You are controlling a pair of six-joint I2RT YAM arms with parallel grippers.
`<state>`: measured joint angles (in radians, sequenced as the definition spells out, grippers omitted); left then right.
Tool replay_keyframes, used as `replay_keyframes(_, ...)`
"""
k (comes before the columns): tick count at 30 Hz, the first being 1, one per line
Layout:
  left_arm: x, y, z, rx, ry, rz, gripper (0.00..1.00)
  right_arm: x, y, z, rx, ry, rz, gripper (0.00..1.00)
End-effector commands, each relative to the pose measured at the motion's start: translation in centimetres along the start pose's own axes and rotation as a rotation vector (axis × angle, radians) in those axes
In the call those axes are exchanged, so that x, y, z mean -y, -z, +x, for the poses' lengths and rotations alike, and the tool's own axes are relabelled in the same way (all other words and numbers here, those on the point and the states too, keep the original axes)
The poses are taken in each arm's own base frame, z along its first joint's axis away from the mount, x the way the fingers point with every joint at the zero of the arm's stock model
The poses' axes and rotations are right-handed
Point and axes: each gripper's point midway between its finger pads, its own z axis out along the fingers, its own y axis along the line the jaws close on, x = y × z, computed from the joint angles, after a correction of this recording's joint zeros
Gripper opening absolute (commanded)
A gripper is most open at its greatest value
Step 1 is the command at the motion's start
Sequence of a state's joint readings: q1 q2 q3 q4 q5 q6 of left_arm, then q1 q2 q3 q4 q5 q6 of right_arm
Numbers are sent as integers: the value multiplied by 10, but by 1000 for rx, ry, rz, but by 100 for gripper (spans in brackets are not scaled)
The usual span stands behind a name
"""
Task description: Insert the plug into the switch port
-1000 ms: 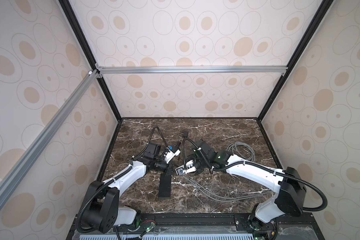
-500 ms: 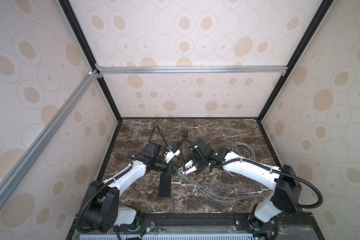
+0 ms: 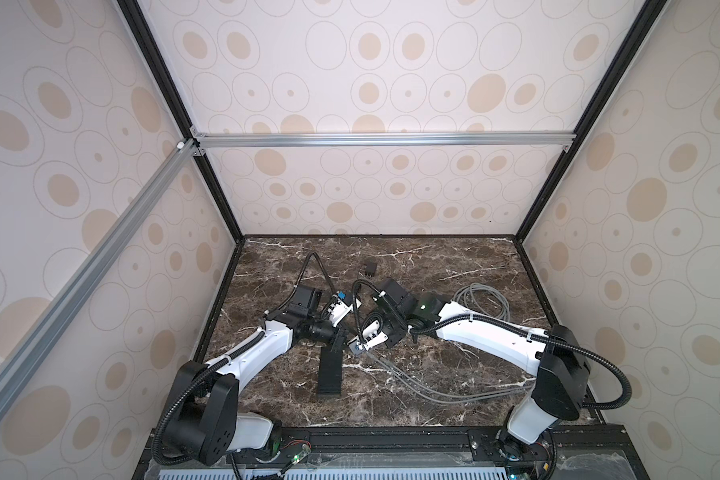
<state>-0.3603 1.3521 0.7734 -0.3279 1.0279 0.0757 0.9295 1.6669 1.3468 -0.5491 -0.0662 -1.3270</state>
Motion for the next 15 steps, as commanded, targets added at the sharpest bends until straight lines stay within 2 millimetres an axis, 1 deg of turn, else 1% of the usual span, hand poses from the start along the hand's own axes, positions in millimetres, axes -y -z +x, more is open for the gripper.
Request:
replay_keyframes(1, 8, 4, -12, 17, -54, 13, 0, 3, 3, -5, 4, 9, 0, 11)
replay_keyframes(4, 8, 5, -13, 23, -59, 4, 0, 3, 4, -4, 3, 3, 4, 3)
replay_keyframes(5, 7, 6, -15, 29, -57, -9, 12, 2, 4, -4, 2, -4, 5, 1)
replay_keyframes(6, 3, 7, -17, 37, -52, -50, 38, 1, 5, -4, 1, -12, 5, 0)
replay_keyframes(7, -5, 10, -20, 52, -44, -106, 86, 1, 5, -4, 1, -17, 7, 0)
replay_keyframes(8, -13, 16, -25, 81, -42, -183, 98, -1, 5, -3, 0, -25, 4, 0)
replay_keyframes(10, -26, 33, -36, 164, -33, -336, 98, -4, 5, -3, 6, -51, 9, 0)
replay_keyframes(13, -32, 70, -47, 351, -11, -532, 98, -5, 5, 0, 5, -118, 44, 0)
replay_keyframes(15, -41, 107, -44, 511, 105, -700, 98, -7, 4, 4, -7, -194, 74, 0)
